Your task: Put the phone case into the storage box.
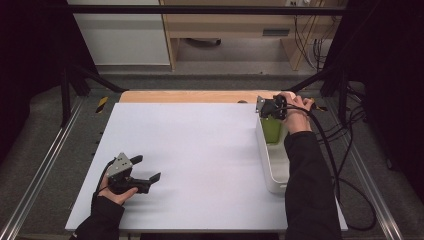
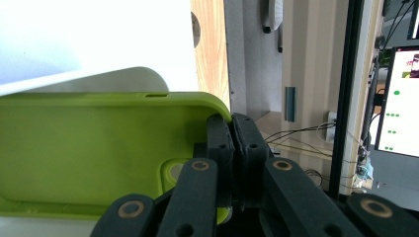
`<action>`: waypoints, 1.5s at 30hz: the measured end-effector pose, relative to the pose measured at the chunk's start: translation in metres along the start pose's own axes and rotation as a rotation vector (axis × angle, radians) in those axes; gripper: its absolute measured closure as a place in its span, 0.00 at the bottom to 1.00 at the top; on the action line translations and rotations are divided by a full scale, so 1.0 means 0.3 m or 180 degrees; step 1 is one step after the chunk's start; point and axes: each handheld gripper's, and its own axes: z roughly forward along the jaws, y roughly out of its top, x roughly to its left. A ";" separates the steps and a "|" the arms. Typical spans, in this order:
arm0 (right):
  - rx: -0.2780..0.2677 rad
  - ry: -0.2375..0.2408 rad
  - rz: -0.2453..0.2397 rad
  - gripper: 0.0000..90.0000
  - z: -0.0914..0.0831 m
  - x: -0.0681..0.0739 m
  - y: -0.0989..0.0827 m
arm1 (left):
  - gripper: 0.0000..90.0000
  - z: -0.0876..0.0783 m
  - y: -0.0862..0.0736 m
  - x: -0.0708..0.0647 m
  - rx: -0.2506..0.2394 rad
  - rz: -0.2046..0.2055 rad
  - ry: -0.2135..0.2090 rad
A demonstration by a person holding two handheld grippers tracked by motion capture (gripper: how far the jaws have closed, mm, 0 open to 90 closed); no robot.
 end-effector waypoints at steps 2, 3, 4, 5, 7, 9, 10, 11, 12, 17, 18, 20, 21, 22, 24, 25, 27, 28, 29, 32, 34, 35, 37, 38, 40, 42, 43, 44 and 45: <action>-0.0043 0.0029 0.0021 0.96 0.003 0.001 -0.001 | 0.04 0.000 0.000 0.000 0.0003 0.0001 0.0002; -0.0048 0.0031 0.0028 0.96 0.003 0.001 0.000 | 0.04 0.001 -0.001 0.000 0.0005 0.0000 0.0002; -0.0032 0.0039 0.0044 0.96 0.001 0.002 0.001 | 0.04 0.001 -0.001 0.000 0.0009 0.0001 0.0003; -0.0054 0.0038 0.0032 0.96 0.002 0.001 0.002 | 0.04 0.002 -0.001 0.001 0.0012 0.0001 0.0004; -0.0058 0.0043 0.0043 0.95 0.002 0.002 0.003 | 0.04 0.002 -0.002 0.001 0.0008 0.0001 0.0005; -0.0059 0.0051 0.0067 0.94 0.001 0.002 0.004 | 0.04 0.002 -0.002 0.001 0.0005 0.0001 0.0007; -0.0075 0.0062 0.0094 0.93 0.001 0.002 0.004 | 0.04 0.001 -0.001 0.001 0.0009 0.0004 0.0005; -0.0085 0.0054 0.0103 0.91 0.000 0.002 0.004 | 0.04 0.001 -0.001 0.000 0.0008 0.0005 0.0004; -0.0081 0.0061 0.0127 0.90 -0.003 0.000 0.004 | 0.04 0.001 -0.001 0.000 0.0008 0.0006 0.0003; -0.0191 0.0076 0.0257 0.82 -0.031 -0.013 -0.006 | 0.04 0.000 -0.001 0.000 0.0005 0.0006 0.0005; -0.0223 0.0073 0.0325 0.80 -0.040 -0.015 -0.008 | 0.04 0.000 -0.001 0.001 0.0004 0.0005 0.0005; -0.0328 0.0102 0.0452 0.77 -0.058 -0.024 -0.016 | 0.04 0.000 -0.001 0.000 0.0001 0.0003 0.0004; -0.0380 0.0131 0.0553 0.75 -0.069 -0.027 -0.021 | 0.04 0.000 0.000 0.000 -0.0001 0.0004 0.0003; -0.0460 0.0137 0.0638 0.73 -0.078 -0.031 -0.027 | 0.04 -0.001 0.000 -0.001 -0.0003 0.0002 0.0003; -0.0572 0.0204 0.0844 0.69 -0.101 -0.036 -0.038 | 0.04 -0.001 0.001 -0.001 -0.0008 0.0001 -0.0001; -0.0641 0.0224 0.0936 0.66 -0.112 -0.038 -0.043 | 0.04 -0.002 0.001 -0.001 -0.0009 0.0000 -0.0003; -0.0768 0.0272 0.1147 0.60 -0.138 -0.042 -0.051 | 0.04 -0.002 0.001 -0.001 -0.0015 -0.0002 -0.0008; -0.0847 0.0294 0.1257 0.57 -0.151 -0.042 -0.055 | 0.04 -0.003 0.002 -0.001 -0.0023 0.0001 -0.0014; -0.0994 0.0337 0.1424 0.52 -0.172 -0.041 -0.061 | 0.04 -0.004 0.003 -0.001 -0.0031 -0.0001 -0.0014; -0.1142 0.0443 0.1787 0.43 -0.209 -0.033 -0.068 | 0.04 -0.005 0.004 -0.002 -0.0049 -0.0006 -0.0025; -0.1236 0.0511 0.2013 0.38 -0.234 -0.025 -0.072 | 0.04 -0.006 0.005 -0.003 -0.0056 -0.0007 -0.0033; -0.1324 0.0537 0.2154 0.34 -0.252 -0.016 -0.075 | 0.04 -0.006 0.006 -0.003 -0.0059 -0.0007 -0.0036; -0.1413 0.0582 0.2329 0.25 -0.278 0.000 -0.077 | 0.04 -0.006 0.006 -0.003 -0.0067 -0.0007 -0.0046; -0.1467 0.0617 0.2446 0.20 -0.291 0.012 -0.078 | 0.04 -0.007 0.007 -0.004 -0.0071 -0.0008 -0.0052; -0.1559 0.0682 0.2653 0.14 -0.316 0.038 -0.082 | 0.04 -0.007 0.007 -0.005 -0.0079 -0.0008 -0.0058; -0.1685 0.0681 0.2804 0.09 -0.338 0.069 -0.091 | 0.04 -0.008 0.008 -0.006 -0.0089 -0.0013 -0.0068; -0.1724 0.0704 0.2873 0.07 -0.347 0.086 -0.095 | 0.04 -0.008 0.009 -0.006 -0.0091 -0.0013 -0.0073; -0.1780 0.0753 0.2950 0.06 -0.356 0.102 -0.101 | 0.03 -0.009 0.009 -0.006 -0.0097 -0.0013 -0.0080; -0.1833 0.0801 0.3036 0.05 -0.364 0.120 -0.107 | 0.03 -0.009 0.009 -0.006 -0.0102 -0.0016 -0.0089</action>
